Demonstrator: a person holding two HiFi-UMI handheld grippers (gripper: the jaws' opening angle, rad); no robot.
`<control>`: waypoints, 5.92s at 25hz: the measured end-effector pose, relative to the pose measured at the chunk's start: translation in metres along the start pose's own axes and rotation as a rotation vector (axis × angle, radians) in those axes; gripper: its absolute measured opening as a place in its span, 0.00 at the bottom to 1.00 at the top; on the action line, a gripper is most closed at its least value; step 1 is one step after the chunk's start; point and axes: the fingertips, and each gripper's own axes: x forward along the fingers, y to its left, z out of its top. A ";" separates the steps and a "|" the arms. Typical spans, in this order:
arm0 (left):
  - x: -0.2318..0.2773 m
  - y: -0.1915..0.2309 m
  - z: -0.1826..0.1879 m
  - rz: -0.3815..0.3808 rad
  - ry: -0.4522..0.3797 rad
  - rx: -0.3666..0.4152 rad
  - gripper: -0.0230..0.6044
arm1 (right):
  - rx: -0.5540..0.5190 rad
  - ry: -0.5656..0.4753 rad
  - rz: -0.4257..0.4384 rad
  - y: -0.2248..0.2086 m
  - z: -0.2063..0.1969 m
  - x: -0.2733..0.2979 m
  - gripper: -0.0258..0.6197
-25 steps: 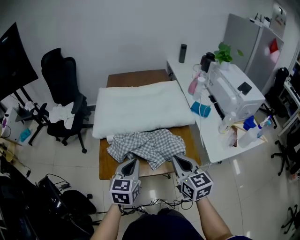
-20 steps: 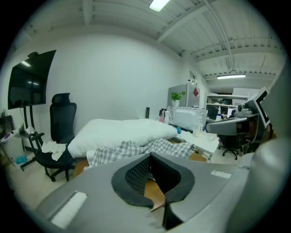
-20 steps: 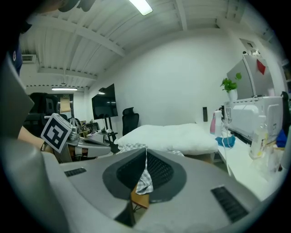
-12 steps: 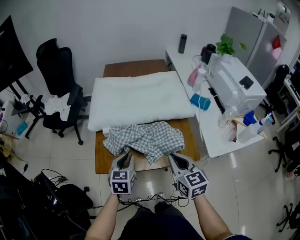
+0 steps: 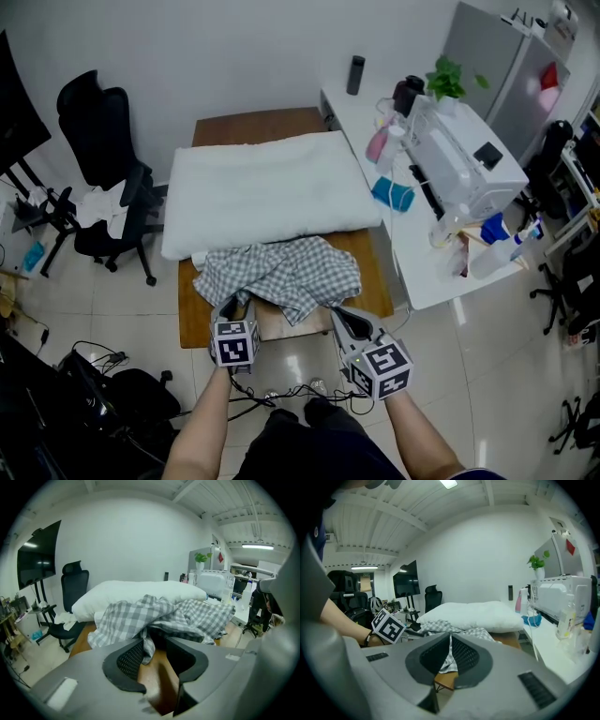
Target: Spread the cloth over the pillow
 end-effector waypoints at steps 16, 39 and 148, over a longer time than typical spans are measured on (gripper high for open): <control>0.035 0.017 -0.001 0.058 0.046 -0.022 0.22 | 0.020 0.042 -0.065 -0.032 -0.014 -0.005 0.09; 0.014 0.005 0.007 0.013 0.025 0.002 0.07 | 0.143 0.186 -0.193 -0.108 -0.084 0.030 0.26; -0.248 0.214 0.397 0.285 -0.453 0.094 0.06 | -0.417 -0.382 -0.300 -0.189 0.394 -0.042 0.07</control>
